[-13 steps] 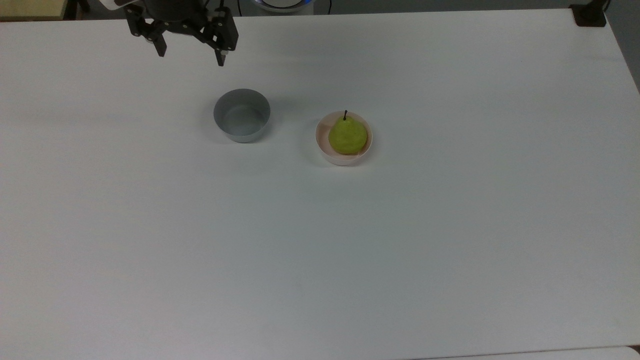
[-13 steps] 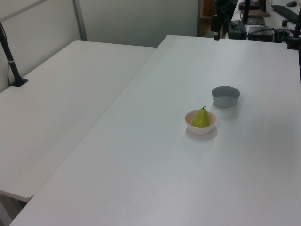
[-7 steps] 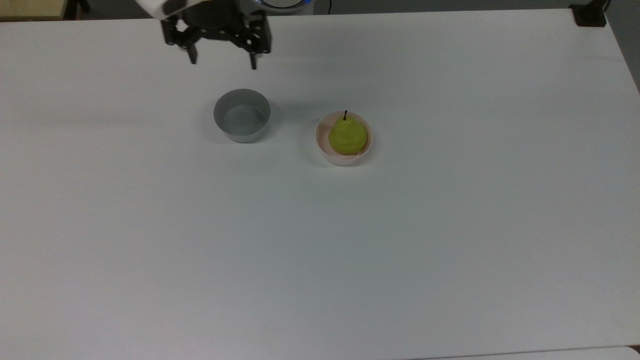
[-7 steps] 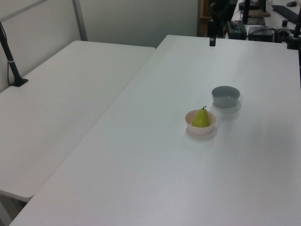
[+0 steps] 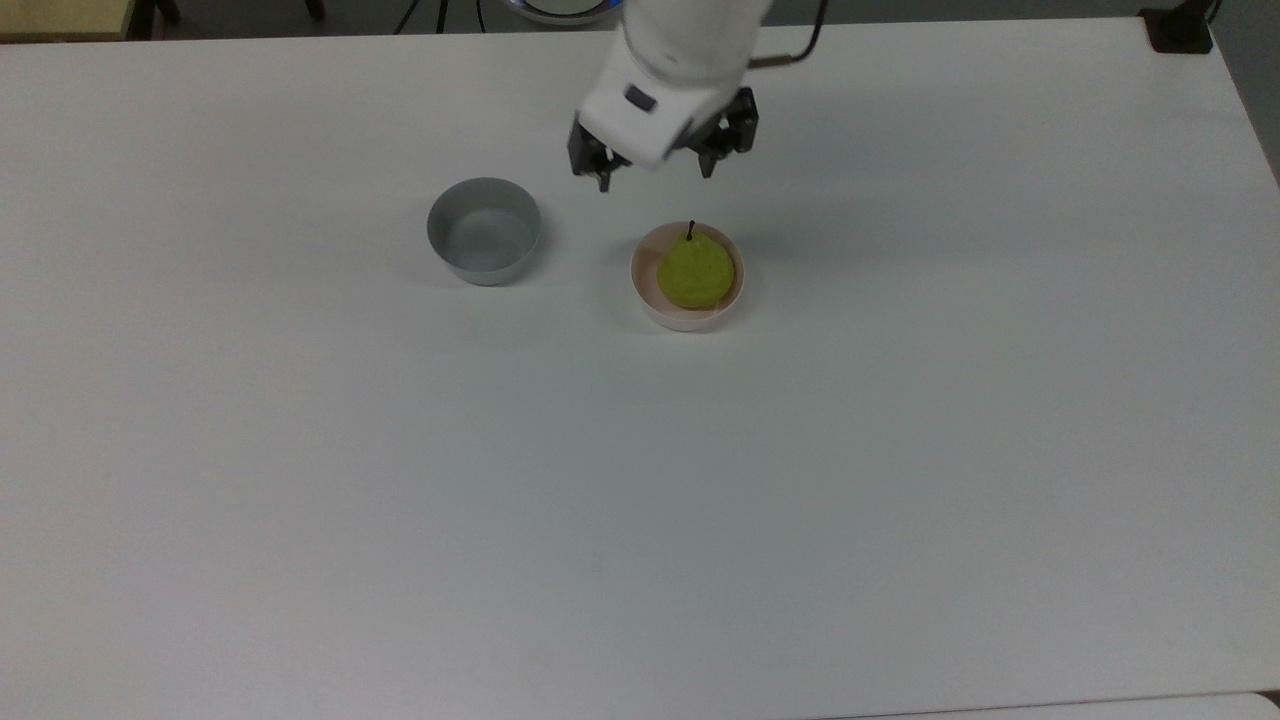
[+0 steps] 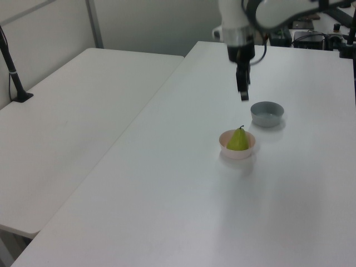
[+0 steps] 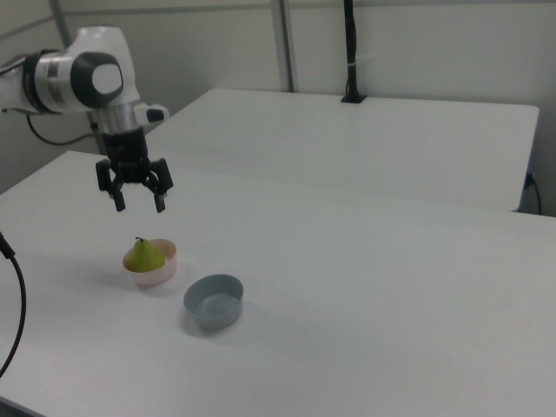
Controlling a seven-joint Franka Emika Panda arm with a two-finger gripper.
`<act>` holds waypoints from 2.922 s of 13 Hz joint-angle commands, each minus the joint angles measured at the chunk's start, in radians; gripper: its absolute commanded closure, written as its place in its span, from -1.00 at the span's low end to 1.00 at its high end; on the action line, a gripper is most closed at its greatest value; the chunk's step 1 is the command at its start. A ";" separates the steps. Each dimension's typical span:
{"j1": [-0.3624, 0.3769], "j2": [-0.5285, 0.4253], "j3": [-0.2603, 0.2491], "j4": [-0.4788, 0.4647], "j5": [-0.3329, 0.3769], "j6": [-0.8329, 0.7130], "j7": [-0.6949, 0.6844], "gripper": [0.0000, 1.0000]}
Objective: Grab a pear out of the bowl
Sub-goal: 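Move the open gripper over the pink bowl holding the green pear, then lower the gripper into the pink bowl and close on the pear, then lift the pear out of the pink bowl and carry it aside, then lower the pear onto the table and open the gripper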
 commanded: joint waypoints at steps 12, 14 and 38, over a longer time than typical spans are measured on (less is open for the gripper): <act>0.086 0.226 -0.005 -0.069 -0.051 0.220 -0.003 -0.27; 0.088 0.220 -0.004 -0.064 -0.049 0.212 0.002 0.33; -0.230 0.283 -0.022 0.040 -0.057 0.407 -0.041 -0.86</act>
